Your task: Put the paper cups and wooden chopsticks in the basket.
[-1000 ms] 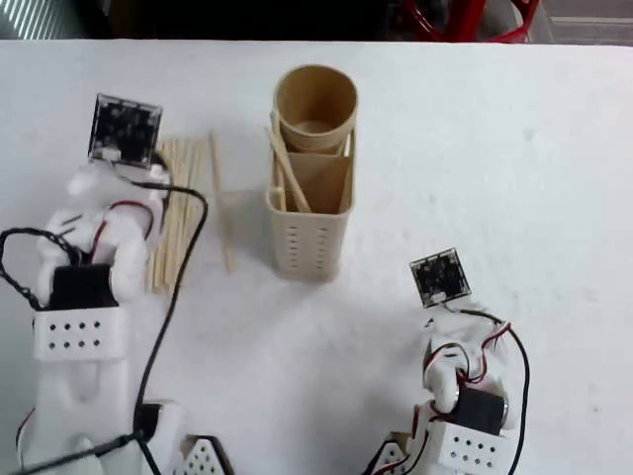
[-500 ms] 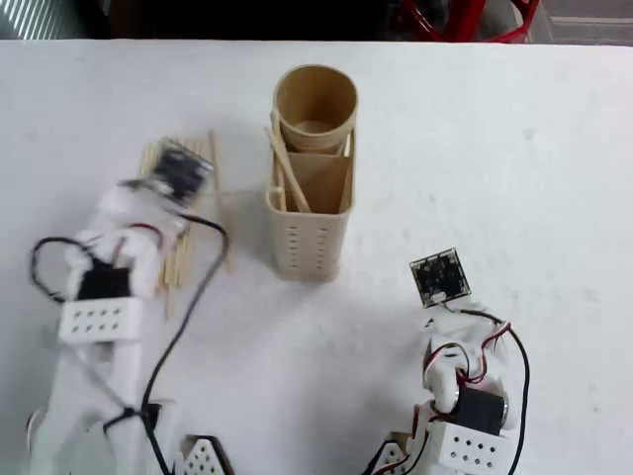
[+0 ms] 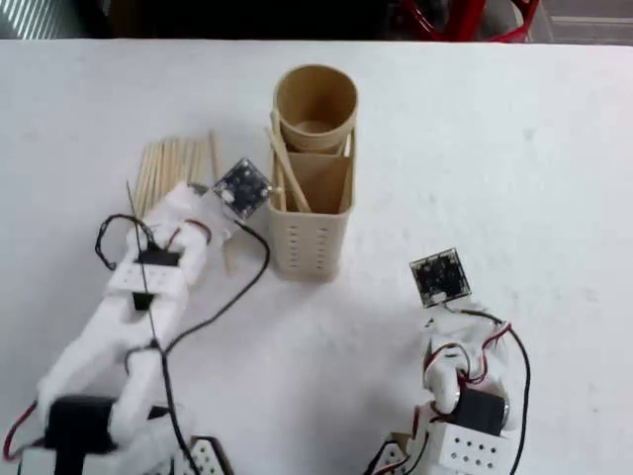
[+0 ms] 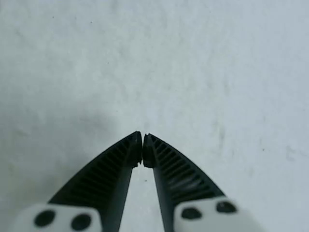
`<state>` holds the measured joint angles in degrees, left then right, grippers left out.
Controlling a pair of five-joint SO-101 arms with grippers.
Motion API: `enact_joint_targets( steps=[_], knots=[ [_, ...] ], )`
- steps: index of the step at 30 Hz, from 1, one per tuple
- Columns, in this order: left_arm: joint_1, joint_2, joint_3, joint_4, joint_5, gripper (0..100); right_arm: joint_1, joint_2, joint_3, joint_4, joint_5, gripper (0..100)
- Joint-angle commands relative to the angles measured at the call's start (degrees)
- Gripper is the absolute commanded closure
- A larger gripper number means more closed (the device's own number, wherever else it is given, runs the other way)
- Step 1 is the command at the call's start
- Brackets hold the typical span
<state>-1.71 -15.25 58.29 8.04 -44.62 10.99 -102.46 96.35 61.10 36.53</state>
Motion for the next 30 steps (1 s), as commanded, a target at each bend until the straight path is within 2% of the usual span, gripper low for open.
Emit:
enact_joint_targets(
  steps=[1,7,15,19,25,26,28,30],
  knots=[
    [0.40,4.26,-3.96,-8.35,2.20,86,0.22,-0.13,0.53,-0.13,0.00,98.1],
    [-1.54,8.13,-4.48,-10.20,2.90,89,0.22,-0.13,0.53,-0.13,0.00,98.1],
    [-8.31,8.04,-4.48,-10.29,2.64,92,0.22,-0.13,0.53,-0.13,0.00,98.1],
    [-11.47,8.04,-4.66,-10.29,-0.88,92,0.22,-0.13,0.53,-0.13,0.00,98.1],
    [-13.23,7.96,-5.54,-6.86,-1.05,92,0.22,-0.13,0.53,-0.13,0.00,98.1],
    [-13.49,7.60,-6.68,-5.54,1.14,92,0.22,-0.13,0.53,-0.13,0.00,98.1],
    [-15.08,6.64,-10.11,-0.62,10.81,92,0.22,-0.13,0.53,-0.13,0.00,98.1],
    [-16.48,6.11,-16.88,9.76,22.68,92,0.22,-0.13,0.53,-0.13,0.00,98.1]
  ],
)
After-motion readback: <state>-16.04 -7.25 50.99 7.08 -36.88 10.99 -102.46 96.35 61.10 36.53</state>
